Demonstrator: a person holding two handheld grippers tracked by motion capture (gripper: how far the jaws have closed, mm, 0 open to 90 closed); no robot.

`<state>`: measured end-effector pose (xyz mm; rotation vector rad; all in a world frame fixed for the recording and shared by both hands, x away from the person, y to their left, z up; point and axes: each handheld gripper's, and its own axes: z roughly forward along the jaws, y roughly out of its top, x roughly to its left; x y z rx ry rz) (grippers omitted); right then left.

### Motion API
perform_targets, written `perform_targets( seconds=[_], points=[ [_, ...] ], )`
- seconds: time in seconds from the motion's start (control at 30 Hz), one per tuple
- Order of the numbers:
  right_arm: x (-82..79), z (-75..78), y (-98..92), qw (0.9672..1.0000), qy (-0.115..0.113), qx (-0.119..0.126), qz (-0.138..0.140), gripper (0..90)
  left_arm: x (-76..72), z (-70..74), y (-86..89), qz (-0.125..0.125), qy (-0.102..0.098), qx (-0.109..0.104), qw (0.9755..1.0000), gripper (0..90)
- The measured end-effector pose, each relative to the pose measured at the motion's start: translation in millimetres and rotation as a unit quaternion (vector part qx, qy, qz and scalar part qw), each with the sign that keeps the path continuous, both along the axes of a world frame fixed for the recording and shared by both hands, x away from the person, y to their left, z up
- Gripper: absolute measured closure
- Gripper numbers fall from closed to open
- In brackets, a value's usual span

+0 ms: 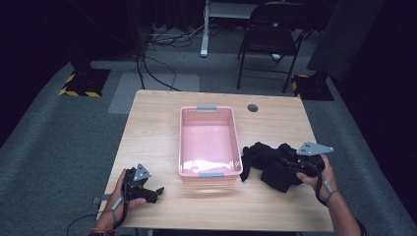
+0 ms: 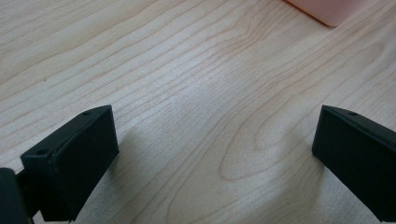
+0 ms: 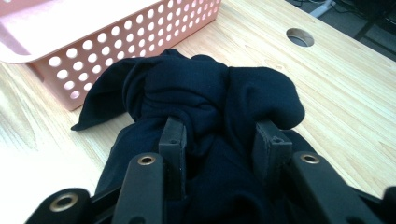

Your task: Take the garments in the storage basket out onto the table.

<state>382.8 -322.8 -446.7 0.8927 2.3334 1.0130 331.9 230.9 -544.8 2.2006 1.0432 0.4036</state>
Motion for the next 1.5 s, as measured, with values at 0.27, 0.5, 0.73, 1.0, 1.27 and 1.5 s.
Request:
perform_targets(
  seconds=[0.27, 0.5, 0.73, 1.0, 1.27, 1.5],
  points=[
    [1.3, -6.7, -1.1, 1.0000, 0.007, 0.001, 0.001, 59.2, 0.0, 0.0, 0.0, 0.000, 0.000, 0.000, 1.0000, 0.0],
    [2.1, -11.8, -0.7, 0.9998, 0.017, -0.002, 0.005, 55.8, 0.0, 0.0, 0.0, 0.000, 0.000, 0.000, 1.0000, 0.0],
    [2.2, -15.9, -1.3, 0.9995, 0.029, -0.011, 0.007, 50.6, 0.0, 0.0, 0.0, 0.000, 0.000, 0.000, 1.0000, 0.0],
    [2.5, -19.7, 2.0, 0.9988, 0.039, -0.029, 0.011, 39.6, 0.0, 0.0, 0.0, 0.000, 0.000, 0.000, 1.0000, 0.0],
    [2.2, -24.2, 11.5, 0.9966, 0.038, -0.071, 0.014, 19.2, 0.0, 0.0, 0.0, 0.000, 0.000, 0.000, 1.0000, 0.0],
    [3.4, -29.8, 20.4, 0.9952, 0.039, -0.087, 0.022, 3.7, 0.0, 0.0, 0.0, 0.000, 0.000, 0.000, 1.0000, 0.0]
  ],
)
